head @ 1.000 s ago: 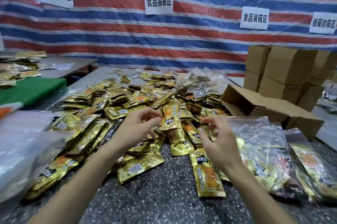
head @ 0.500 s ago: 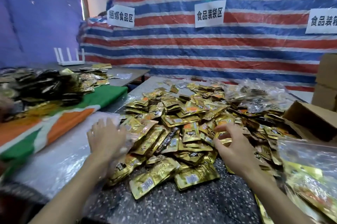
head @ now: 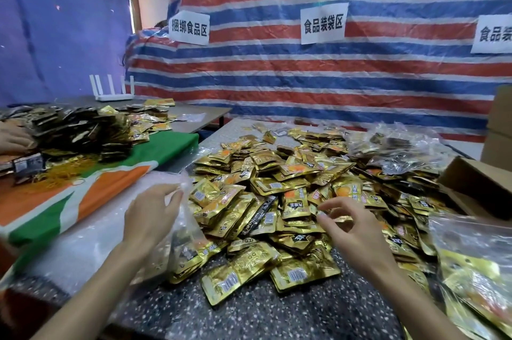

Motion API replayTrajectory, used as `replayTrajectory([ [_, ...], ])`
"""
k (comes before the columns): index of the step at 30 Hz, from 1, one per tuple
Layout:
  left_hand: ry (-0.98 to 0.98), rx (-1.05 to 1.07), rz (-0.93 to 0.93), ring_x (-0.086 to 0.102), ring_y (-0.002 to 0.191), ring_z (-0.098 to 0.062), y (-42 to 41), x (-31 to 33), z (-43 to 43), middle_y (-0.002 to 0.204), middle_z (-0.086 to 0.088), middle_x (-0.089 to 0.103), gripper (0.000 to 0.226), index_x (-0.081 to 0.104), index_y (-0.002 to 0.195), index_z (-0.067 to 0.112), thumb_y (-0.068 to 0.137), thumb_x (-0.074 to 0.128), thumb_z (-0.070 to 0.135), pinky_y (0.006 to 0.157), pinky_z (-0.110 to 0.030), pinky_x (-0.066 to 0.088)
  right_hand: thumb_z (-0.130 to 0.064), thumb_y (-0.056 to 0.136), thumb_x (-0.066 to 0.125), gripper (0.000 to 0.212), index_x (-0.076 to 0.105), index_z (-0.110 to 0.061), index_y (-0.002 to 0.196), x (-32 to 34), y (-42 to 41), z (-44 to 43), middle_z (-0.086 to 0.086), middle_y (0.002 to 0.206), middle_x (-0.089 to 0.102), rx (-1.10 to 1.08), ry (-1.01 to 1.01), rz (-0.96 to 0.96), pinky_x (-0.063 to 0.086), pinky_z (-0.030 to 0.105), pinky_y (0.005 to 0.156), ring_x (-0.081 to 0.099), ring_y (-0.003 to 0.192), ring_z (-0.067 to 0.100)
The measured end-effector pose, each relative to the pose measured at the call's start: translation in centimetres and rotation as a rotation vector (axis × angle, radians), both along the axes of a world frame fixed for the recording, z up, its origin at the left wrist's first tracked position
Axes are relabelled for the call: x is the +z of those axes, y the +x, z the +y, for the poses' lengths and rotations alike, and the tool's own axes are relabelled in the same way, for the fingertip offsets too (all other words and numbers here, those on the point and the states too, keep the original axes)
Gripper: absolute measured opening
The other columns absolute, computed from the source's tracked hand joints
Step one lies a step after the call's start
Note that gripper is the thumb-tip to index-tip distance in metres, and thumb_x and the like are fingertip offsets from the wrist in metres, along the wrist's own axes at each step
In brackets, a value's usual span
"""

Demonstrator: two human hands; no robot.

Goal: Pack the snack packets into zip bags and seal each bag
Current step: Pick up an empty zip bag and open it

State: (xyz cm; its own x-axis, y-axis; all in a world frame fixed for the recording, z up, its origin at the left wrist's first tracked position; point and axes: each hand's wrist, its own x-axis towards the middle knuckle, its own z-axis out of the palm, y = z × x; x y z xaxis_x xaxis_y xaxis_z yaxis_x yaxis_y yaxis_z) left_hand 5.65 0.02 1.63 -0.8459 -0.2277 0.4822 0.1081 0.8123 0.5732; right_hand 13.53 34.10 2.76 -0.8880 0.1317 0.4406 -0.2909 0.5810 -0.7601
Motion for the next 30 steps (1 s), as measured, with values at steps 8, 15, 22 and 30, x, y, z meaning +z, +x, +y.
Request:
replayTrajectory([
  [8,-0.019,-0.390,0.089,0.055,0.105,-0.002,4.2,5.5,8.6,0.124,0.014,0.066,0.029,0.068,0.125,0.030,0.097,0.061,0.035,0.091,-0.030,0.045,-0.087,0.060,0.064,0.070,0.071,-0.025,0.091,5.2,1.1,-5.4,-0.009,0.087,0.075,0.293,-0.139,-0.199,0.049,0.022,0.061,0.070,0.070,0.006],
  [15,-0.069,-0.622,0.121,0.057,0.111,-0.007,6.0,6.6,13.6,0.122,0.014,0.064,0.031,0.066,0.127,0.035,0.097,0.061,0.032,0.101,-0.042,0.046,-0.016,0.091,0.071,0.016,0.074,-0.002,0.083,6.2,2.5,-3.9,0.009,0.080,0.077,0.305,-0.254,-0.460,0.051,0.024,0.055,0.069,0.061,0.012],
  [22,0.063,-0.621,0.228,0.052,0.091,-0.005,7.3,7.0,15.5,0.097,0.013,0.059,0.023,0.063,0.097,0.027,0.082,0.074,0.041,0.079,-0.022,0.044,-0.014,0.079,0.074,0.016,0.079,0.000,0.083,7.0,4.9,-0.5,0.015,0.077,0.071,0.473,-0.635,-0.591,0.055,0.024,0.057,0.065,0.062,0.017],
  [30,0.606,-1.083,-0.375,0.072,0.080,-0.013,9.4,7.9,16.7,0.088,-0.002,0.077,0.031,0.079,0.090,0.014,0.085,0.067,0.043,0.068,-0.020,0.055,-0.040,0.063,0.084,0.030,0.076,-0.012,0.067,6.8,5.6,0.6,0.004,0.063,0.062,0.334,-0.565,-0.468,0.042,0.017,0.045,0.057,0.051,0.011],
])
